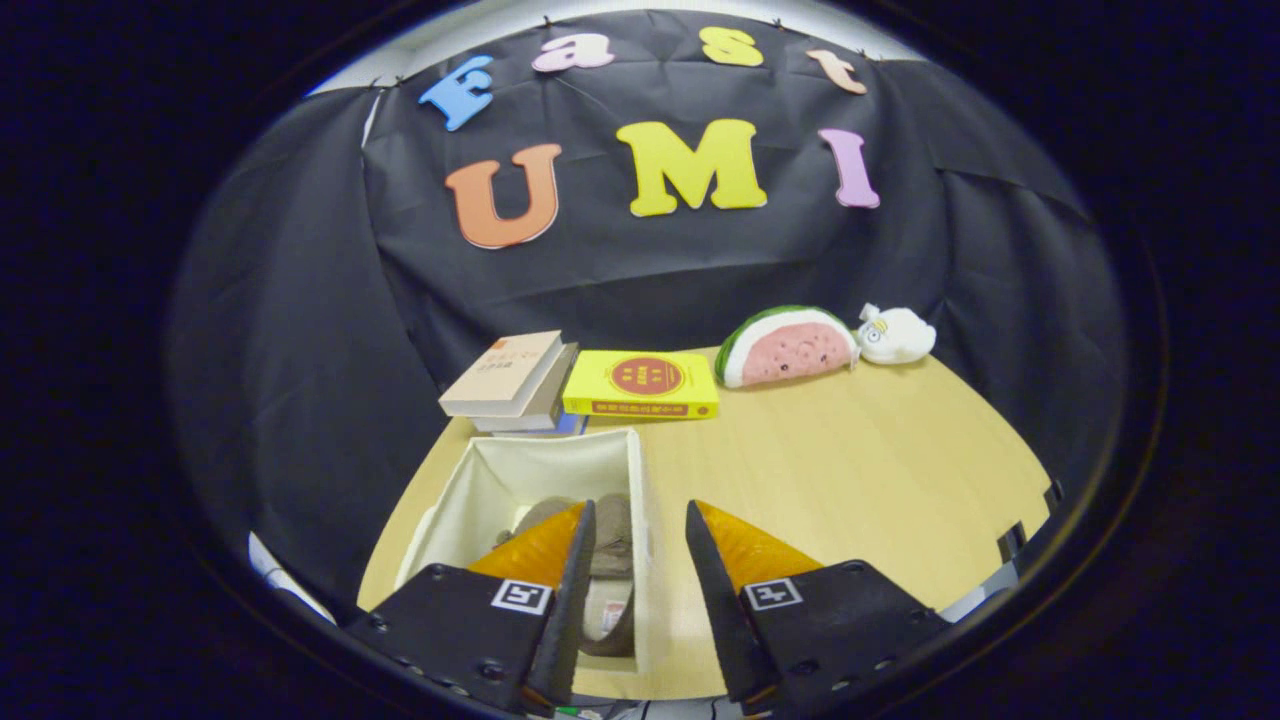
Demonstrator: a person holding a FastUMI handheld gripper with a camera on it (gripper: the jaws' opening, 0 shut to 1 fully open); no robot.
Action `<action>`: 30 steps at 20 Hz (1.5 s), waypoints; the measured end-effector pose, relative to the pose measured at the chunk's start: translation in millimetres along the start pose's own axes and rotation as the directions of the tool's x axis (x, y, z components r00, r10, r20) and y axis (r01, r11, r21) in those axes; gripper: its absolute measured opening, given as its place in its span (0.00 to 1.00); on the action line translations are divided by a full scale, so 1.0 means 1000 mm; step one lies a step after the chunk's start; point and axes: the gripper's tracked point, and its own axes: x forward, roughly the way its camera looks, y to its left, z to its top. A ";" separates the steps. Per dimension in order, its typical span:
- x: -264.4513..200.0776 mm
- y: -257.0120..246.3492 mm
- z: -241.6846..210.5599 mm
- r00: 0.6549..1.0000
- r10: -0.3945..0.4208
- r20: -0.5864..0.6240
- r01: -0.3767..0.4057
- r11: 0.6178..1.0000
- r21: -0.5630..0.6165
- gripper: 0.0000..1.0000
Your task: Open the storage box then place both shoes into the box .Put the left shoe in first, then the right shoe, with the right side of both shoes facing outward in a uniform manner.
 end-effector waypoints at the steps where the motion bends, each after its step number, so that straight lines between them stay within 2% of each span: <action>1: -0.007 -0.012 0.004 0.999 -0.014 0.043 0.015 1.000 -0.017 0.58; 5: -0.032 -0.051 0.008 0.985 -0.030 0.168 0.042 0.997 -0.069 0.71; 6: -0.039 -0.063 0.008 0.979 -0.034 0.199 0.050 0.996 -0.075 0.78; 8: -0.051 -0.080 0.004 0.969 -0.022 0.247 0.043 0.996 -0.081 0.82; 10: -0.060 -0.097 -0.005 0.959 -0.006 0.285 0.028 0.997 -0.072 0.98; 13: -0.073 -0.121 -0.015 0.944 -0.012 0.331 0.037 0.997 -0.068 0.97; 16: -0.099 -0.145 -0.018 0.906 -0.038 0.422 0.075 0.994 -0.073 0.97; 18: -0.124 -0.145 -0.013 0.871 -0.015 0.490 0.067 0.994 -0.088 0.96; 22: -0.170 -0.152 -0.015 0.830 -0.005 0.558 0.072 0.993 -0.098 0.96; 25: -0.191 -0.164 -0.019 0.828 -0.022 0.561 0.060 0.997 -0.050 0.97; 27: -0.198 -0.174 -0.020 0.832 -0.039 0.553 0.070 0.997 -0.035 0.97; 30: -0.206 -0.181 -0.016 0.819 -0.065 0.570 0.105 0.994 -0.037 0.97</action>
